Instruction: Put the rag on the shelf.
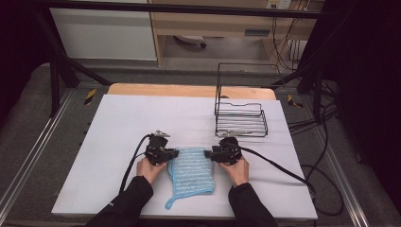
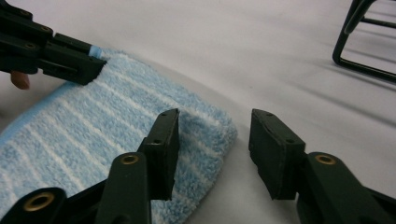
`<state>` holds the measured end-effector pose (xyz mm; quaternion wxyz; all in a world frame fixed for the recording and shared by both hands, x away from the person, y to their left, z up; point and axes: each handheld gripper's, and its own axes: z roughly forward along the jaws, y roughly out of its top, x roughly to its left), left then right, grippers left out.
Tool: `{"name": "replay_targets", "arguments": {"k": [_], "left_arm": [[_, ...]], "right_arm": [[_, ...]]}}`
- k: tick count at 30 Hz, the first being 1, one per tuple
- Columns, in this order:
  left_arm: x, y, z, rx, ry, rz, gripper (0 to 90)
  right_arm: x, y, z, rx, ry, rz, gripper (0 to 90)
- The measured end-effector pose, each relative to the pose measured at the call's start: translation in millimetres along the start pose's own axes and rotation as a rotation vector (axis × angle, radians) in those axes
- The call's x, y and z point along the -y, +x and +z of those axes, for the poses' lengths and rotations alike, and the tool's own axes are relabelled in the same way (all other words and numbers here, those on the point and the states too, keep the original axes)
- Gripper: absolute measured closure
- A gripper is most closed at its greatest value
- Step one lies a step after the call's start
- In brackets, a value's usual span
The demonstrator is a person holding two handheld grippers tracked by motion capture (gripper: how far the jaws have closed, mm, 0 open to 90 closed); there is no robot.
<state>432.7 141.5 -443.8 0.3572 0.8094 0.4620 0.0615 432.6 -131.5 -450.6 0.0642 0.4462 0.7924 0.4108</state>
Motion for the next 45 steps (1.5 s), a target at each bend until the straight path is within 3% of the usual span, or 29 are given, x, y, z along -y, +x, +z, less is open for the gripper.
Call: {"name": "replay_targets", "arguments": {"k": [7,17,27,45], "left_arm": [[-0.4,0.5,0.4,0.005,0.001,-0.005,78.3],[-0.2,1.5,-0.1,0.012,0.0,0.008,78.7],[-1.8,5.8,-6.6,0.057,-0.035,-0.037,81.3],[-2.7,-9.3,-42.0,0.065,-0.166,0.032,81.5]], "right_arm": [[-0.4,-1.1,1.5,-0.047,0.039,0.025,72.3],[-0.3,-1.1,1.0,-0.067,0.039,0.025,81.8],[0.7,2.1,-4.3,-0.051,0.01,0.013,82.9],[-3.5,11.6,-28.7,-0.082,-0.095,-0.006,83.0]]}}
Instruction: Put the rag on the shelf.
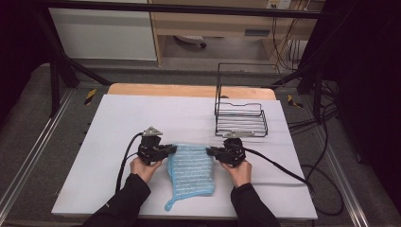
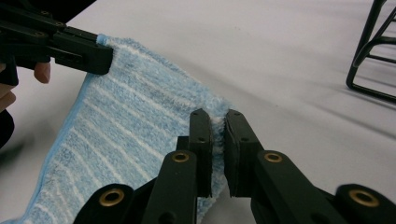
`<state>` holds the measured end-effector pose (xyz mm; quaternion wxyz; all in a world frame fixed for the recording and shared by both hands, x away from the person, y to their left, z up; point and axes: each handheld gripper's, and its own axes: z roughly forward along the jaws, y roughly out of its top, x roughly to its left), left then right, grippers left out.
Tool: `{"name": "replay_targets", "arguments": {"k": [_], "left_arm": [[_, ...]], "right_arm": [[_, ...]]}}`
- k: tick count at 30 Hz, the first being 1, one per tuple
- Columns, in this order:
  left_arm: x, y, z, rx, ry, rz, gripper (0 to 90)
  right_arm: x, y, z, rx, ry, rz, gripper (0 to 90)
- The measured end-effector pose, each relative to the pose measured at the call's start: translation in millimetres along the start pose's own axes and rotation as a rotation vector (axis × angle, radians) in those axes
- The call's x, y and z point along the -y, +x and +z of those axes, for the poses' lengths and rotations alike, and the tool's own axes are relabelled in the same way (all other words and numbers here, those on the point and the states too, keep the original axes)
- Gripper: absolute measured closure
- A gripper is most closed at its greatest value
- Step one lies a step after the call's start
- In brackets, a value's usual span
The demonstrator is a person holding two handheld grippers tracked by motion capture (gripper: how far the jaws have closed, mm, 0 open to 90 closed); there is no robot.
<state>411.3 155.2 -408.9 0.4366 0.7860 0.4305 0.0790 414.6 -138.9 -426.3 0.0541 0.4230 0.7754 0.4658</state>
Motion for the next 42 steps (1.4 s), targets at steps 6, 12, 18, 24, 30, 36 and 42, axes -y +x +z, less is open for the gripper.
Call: {"name": "replay_targets", "arguments": {"k": [6,12,18,24,30,36,42], "left_arm": [[-2.4,-4.3,-6.2,0.003,-0.026,0.018,81.4],[-6.6,-8.6,-13.9,0.013,-0.061,0.027,81.4],[-9.8,-16.0,-20.1,0.014,-0.087,0.048,81.4],[-12.9,-18.8,-26.9,0.027,-0.112,0.042,81.4],[-16.9,-23.2,-34.5,0.037,-0.144,0.043,81.4],[-20.2,-29.7,-41.3,0.04,-0.18,0.06,81.4],[-23.7,-36.5,-48.0,0.046,-0.209,0.072,81.4]], "right_arm": [[-2.7,1.8,-6.8,-0.008,-0.027,-0.008,83.0],[-7.9,3.9,-20.4,-0.017,-0.08,-0.018,83.0],[-11.2,7.0,-29.4,-0.006,-0.11,-0.044,83.0],[-15.5,13.8,-38.1,-0.001,-0.14,-0.064,83.0],[-19.4,17.5,-46.4,0.001,-0.175,-0.085,83.0],[-23.5,23.1,-56.9,0.014,-0.213,-0.109,83.1],[-27.0,27.9,-67.4,0.021,-0.247,-0.121,83.2]]}}
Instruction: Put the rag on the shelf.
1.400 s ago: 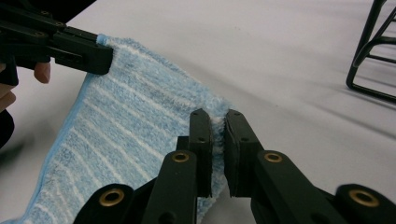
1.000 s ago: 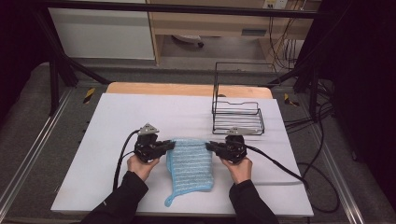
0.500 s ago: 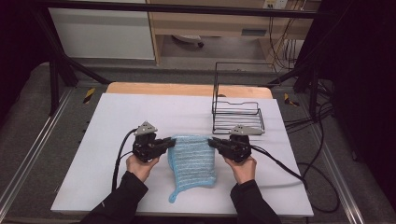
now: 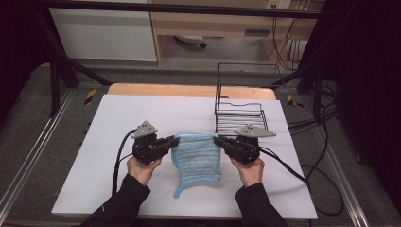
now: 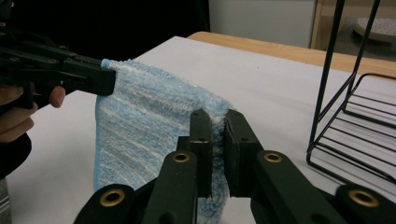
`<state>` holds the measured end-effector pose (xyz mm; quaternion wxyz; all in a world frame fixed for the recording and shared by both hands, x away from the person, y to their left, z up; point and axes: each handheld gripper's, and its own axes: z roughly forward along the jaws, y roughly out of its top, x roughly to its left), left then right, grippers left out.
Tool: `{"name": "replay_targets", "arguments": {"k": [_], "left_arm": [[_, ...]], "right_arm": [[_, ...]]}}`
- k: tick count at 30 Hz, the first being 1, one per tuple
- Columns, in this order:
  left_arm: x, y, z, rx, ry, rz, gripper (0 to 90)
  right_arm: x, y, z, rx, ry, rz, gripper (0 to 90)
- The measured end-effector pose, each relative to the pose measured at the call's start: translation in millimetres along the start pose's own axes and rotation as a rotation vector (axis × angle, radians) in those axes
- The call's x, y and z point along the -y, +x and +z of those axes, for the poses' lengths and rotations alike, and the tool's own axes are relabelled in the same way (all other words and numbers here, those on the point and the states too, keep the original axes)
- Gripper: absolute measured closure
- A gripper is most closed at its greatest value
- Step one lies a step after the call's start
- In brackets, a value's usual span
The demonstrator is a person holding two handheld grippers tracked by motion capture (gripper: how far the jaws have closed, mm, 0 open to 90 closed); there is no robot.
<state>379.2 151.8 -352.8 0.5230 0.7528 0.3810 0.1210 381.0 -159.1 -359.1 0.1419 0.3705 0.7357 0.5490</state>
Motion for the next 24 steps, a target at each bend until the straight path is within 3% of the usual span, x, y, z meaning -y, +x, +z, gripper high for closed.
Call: {"name": "replay_targets", "arguments": {"k": [13,24], "left_arm": [[-15.9,-15.6,-3.1,0.004,-0.076,0.042,81.4],[-42.4,-33.7,5.4,0.016,-0.137,0.075,81.4]], "right_arm": [[-14.9,5.5,-22.9,0.039,-0.067,-0.033,83.3],[-26.4,2.2,-47.2,0.088,-0.139,-0.041,83.3]]}}
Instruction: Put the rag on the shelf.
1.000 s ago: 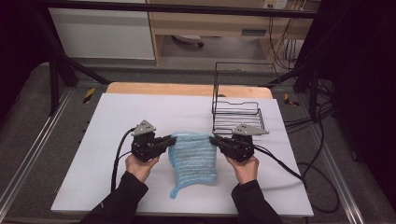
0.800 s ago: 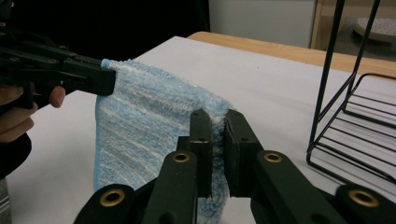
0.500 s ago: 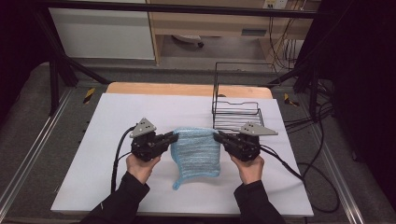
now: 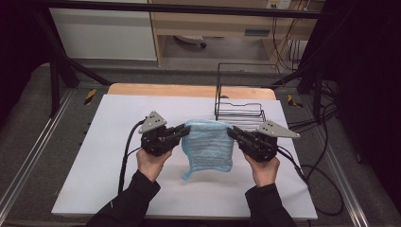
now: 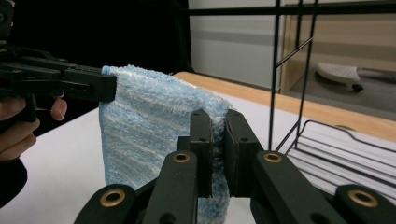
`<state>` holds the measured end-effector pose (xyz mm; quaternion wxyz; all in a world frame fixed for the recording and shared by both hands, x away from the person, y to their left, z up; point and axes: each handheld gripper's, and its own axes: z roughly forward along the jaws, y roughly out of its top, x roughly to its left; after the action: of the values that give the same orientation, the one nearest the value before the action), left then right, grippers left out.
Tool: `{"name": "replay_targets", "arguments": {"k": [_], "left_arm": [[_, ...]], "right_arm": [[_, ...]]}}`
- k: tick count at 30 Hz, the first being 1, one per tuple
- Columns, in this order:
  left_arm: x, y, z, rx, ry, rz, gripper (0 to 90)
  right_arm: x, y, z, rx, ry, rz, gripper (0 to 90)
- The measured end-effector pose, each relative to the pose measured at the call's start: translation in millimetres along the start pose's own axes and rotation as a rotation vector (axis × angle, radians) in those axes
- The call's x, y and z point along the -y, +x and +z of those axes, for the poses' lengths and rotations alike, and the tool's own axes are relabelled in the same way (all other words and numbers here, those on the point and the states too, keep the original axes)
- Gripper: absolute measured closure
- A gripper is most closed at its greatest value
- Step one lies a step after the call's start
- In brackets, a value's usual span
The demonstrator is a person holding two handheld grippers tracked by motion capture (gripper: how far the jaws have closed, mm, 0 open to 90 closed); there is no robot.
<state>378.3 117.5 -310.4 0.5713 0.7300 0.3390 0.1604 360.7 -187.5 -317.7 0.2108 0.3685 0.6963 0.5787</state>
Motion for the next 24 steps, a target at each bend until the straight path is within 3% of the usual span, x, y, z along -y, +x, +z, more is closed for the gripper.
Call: {"name": "replay_targets", "arguments": {"k": [12,24], "left_arm": [[-24.6,-13.7,19.3,0.016,-0.058,0.012,81.5],[-47.5,-23.0,33.8,0.028,-0.107,0.024,81.5]], "right_arm": [[-20.0,-10.3,-23.1,0.07,-0.102,0.003,83.4],[-36.6,-16.7,-37.7,0.112,-0.156,-0.019,83.5]]}}
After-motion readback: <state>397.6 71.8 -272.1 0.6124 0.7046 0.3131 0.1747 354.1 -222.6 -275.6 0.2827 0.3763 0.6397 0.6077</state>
